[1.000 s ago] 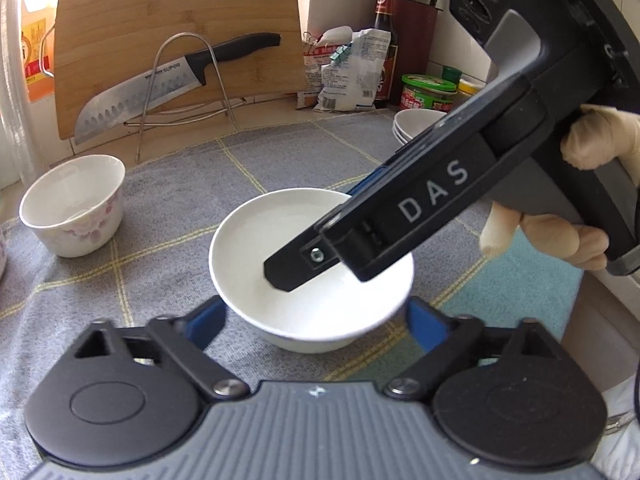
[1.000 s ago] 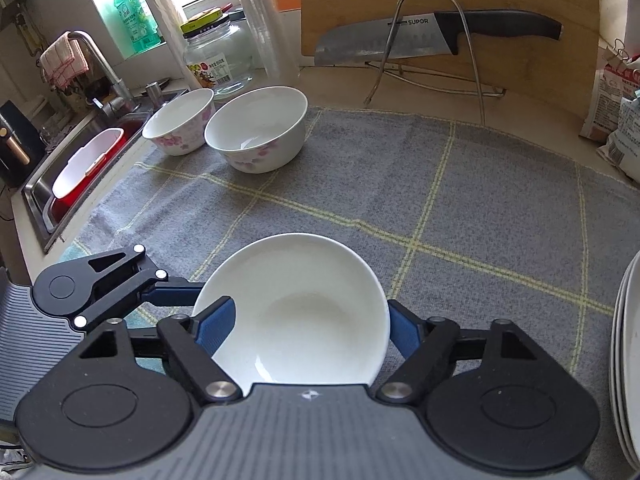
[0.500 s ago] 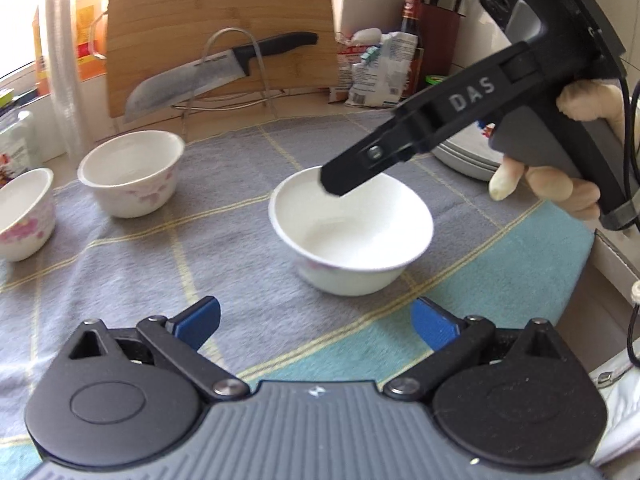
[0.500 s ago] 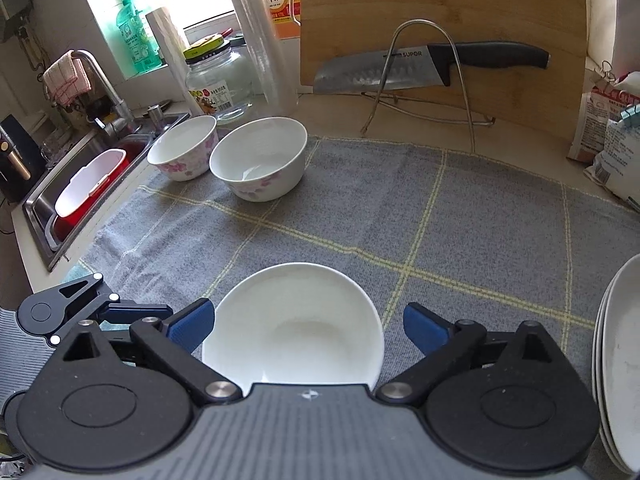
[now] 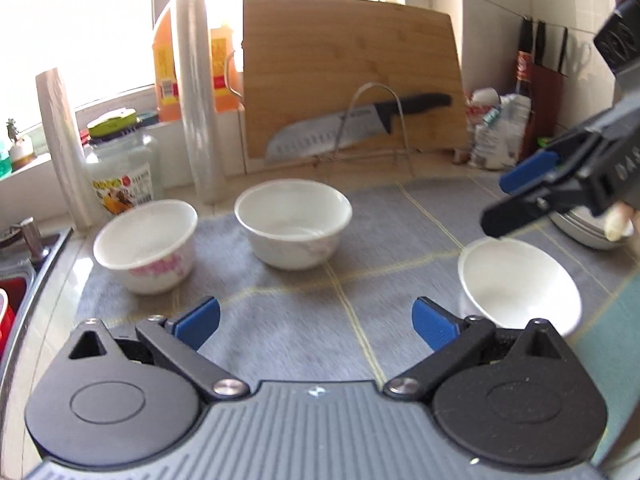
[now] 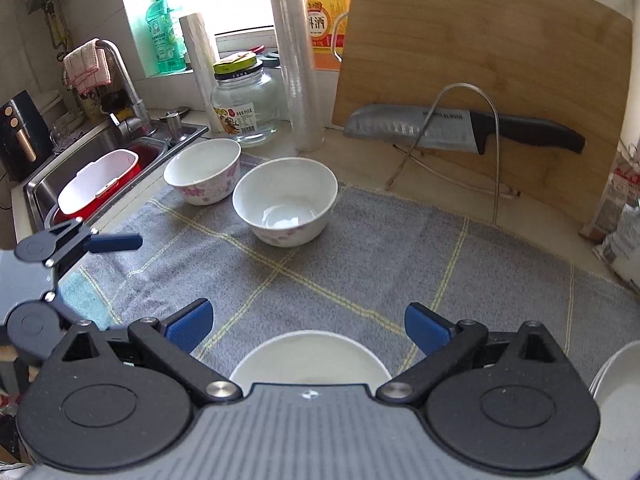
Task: Organize plates and bowls
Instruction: 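Lower the bowl beside the plate stack and open the right tool, then move the right tool to another white bowl and grip its rim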
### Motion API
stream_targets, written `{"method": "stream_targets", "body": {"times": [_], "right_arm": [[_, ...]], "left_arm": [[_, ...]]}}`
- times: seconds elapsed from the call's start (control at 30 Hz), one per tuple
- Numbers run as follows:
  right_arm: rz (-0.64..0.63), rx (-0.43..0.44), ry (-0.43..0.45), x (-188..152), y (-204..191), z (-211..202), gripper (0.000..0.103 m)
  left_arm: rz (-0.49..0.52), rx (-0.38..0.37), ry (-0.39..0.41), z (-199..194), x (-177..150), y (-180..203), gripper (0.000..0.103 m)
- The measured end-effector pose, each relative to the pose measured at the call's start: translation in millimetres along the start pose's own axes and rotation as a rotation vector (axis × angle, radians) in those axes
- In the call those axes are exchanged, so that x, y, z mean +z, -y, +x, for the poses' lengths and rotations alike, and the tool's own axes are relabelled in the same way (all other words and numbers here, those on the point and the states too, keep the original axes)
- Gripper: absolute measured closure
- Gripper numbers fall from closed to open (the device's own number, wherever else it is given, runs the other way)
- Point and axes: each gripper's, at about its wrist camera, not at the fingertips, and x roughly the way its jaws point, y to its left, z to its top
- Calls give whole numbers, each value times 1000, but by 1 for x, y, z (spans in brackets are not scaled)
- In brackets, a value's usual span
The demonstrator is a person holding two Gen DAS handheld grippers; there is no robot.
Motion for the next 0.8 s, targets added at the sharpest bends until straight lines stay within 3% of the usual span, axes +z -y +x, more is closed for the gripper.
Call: {"method": "stream_targets", "body": {"times": [0.1,0.2,0.3,0.5,0.8], "right_arm": [[-26,-7,7,9,-4,2,0],[-48,-18,13,18,-7,5,0],[-68,-29,15,26,-9,10,0],[-100,-34,0,40,-12,26,0],[-127,-15,-38,59,-13,57,0]], "left_arm": [[27,33,28,12,5,-7,1],[29,1,44,23,9,-11,1],[-17,-87,1,37,12,-18,1],[-1,-105,-80,64,15,-19,1],[38,-59,-23,79,24,-17,1]]}}
